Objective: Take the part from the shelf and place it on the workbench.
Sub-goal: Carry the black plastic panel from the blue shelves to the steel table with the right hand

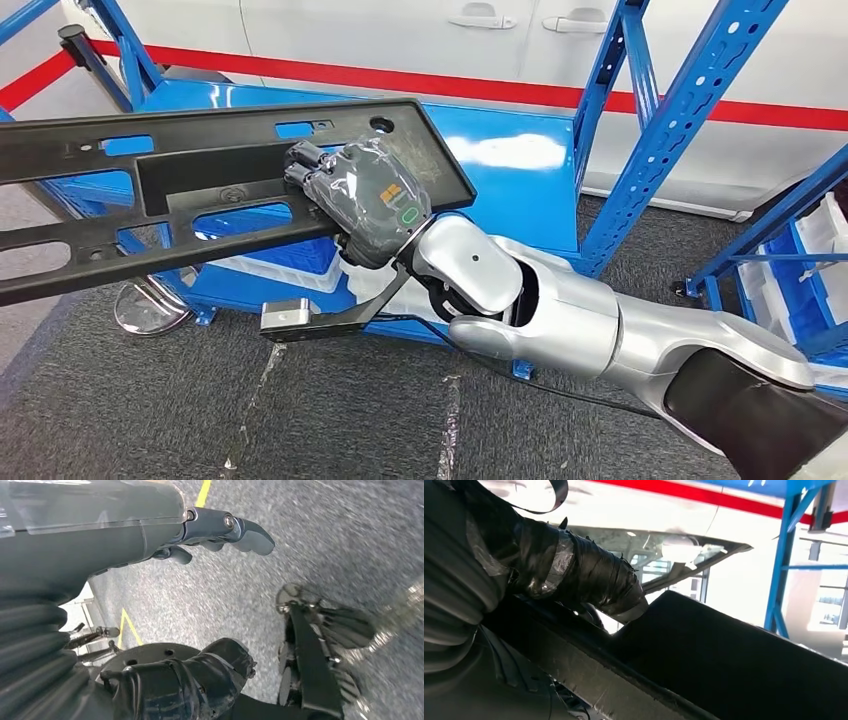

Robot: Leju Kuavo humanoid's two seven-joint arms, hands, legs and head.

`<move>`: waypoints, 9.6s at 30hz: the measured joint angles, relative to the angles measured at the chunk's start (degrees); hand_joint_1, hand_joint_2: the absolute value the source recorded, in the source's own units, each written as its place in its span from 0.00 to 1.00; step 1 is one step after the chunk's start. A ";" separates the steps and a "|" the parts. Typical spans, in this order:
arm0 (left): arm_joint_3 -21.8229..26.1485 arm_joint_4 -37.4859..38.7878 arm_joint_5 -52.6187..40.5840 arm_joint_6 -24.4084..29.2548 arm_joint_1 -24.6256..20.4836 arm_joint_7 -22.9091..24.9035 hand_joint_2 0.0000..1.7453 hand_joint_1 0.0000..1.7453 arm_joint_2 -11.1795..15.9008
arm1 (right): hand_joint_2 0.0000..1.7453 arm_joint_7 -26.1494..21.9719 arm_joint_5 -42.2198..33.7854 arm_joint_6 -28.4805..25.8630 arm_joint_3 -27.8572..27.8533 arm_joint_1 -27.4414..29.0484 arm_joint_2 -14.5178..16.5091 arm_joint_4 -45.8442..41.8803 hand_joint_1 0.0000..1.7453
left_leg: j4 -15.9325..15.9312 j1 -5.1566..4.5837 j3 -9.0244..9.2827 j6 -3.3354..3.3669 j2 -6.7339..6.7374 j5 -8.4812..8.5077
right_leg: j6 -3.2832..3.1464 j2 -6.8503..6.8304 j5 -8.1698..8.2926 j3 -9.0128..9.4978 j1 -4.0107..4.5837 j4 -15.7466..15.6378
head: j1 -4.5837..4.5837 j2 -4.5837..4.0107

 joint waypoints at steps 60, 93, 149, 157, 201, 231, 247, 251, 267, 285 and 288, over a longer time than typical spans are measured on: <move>-0.48 0.00 0.12 -0.74 -0.15 0.25 1.00 0.00 0.11 | 1.00 2.89 0.38 2.60 -0.01 1.53 -2.20 0.30 1.00 | -1.43 -0.68 0.27 0.88 -0.51 -1.84 | -1.54 -0.33 1.14 1.21 1.35 -2.11 | 1.50 0.01; -1.24 0.02 0.68 -0.68 0.09 0.48 1.00 0.00 0.34 | 1.00 2.93 1.15 3.14 -0.01 1.52 -1.77 2.50 1.00 | 1.30 0.36 -5.01 0.33 -0.63 2.19 | 0.25 -2.06 -2.44 2.86 0.67 0.11 | 0.90 0.01; -1.33 0.17 2.07 -0.68 0.43 4.50 1.00 0.00 -0.14 | 1.00 6.58 -0.48 4.60 -0.40 -2.78 -6.25 10.51 1.00 | -14.70 -0.48 1.08 2.54 -8.08 9.60 | 0.96 3.21 -0.99 1.36 0.28 -0.17 | 2.18 0.01; -1.36 0.20 1.86 -0.68 0.23 4.38 1.00 0.00 -0.47 | 1.00 6.66 -0.49 4.66 -0.40 -2.26 -6.25 11.03 1.00 | -2.29 -0.44 -3.86 1.14 -0.21 4.57 | 0.54 -3.16 -1.08 2.12 0.44 -0.80 | 1.57 0.01; -1.50 0.31 1.79 -0.09 0.15 6.76 1.00 0.00 -0.41 | 1.00 4.48 -0.99 4.47 -0.40 -2.37 -4.42 14.59 1.00 | -16.98 -1.75 3.87 5.50 -1.91 9.40 | 2.98 0.29 -8.63 -6.30 0.16 16.06 | 0.87 0.01; -1.79 0.31 1.76 1.51 0.06 5.71 1.00 0.00 -0.62 | 1.00 4.02 -3.05 4.19 -0.40 -2.72 -2.78 16.33 1.00 | -16.50 -2.24 4.01 5.79 -0.74 8.88 | 3.05 -0.04 -8.88 -4.84 0.06 14.38 | 0.14 0.01; -1.87 0.33 1.27 1.89 0.26 4.50 1.00 0.00 -0.67 | 1.00 3.87 -3.27 2.62 -0.40 -2.42 -2.69 16.65 1.00 | -0.56 -0.61 -4.35 1.81 -0.79 1.64 | 1.78 1.18 -2.13 0.73 -1.10 1.63 | -0.71 0.00; -2.22 0.33 -0.97 1.81 0.27 3.70 1.00 0.00 -0.65 | 1.00 3.67 -3.27 2.87 -0.40 -2.27 -2.71 16.66 1.00 | -4.53 -0.74 -2.56 2.38 -0.51 5.78 | 1.75 0.16 -2.55 1.13 -0.75 1.63 | -0.70 0.00; -4.40 0.33 -1.25 7.10 -0.10 4.46 1.00 0.00 -0.09 | 1.00 3.71 -3.17 3.33 -0.40 -1.82 -2.97 16.66 1.00 | -14.70 -1.52 4.62 4.92 -0.95 6.64 | 4.09 0.21 -2.73 -3.76 -0.93 8.03 | -0.42 -0.01; -5.50 0.37 -0.52 7.76 0.04 5.31 1.00 0.00 0.20 | 1.00 3.91 -3.17 3.88 -0.40 -2.09 -2.82 16.72 1.00 | -13.71 -1.70 2.44 3.49 -0.52 8.00 | 2.49 0.22 -2.61 1.51 -0.76 1.02 | -0.75 0.00; -5.56 0.37 -0.48 7.78 -0.14 5.62 1.00 0.00 0.27 | 1.00 3.86 -3.17 3.85 -0.40 -2.15 -2.81 16.71 1.00 | -15.05 -1.98 3.53 4.12 -0.50 7.54 | 3.49 0.11 -2.80 1.95 -0.87 0.48 | -0.68 -0.01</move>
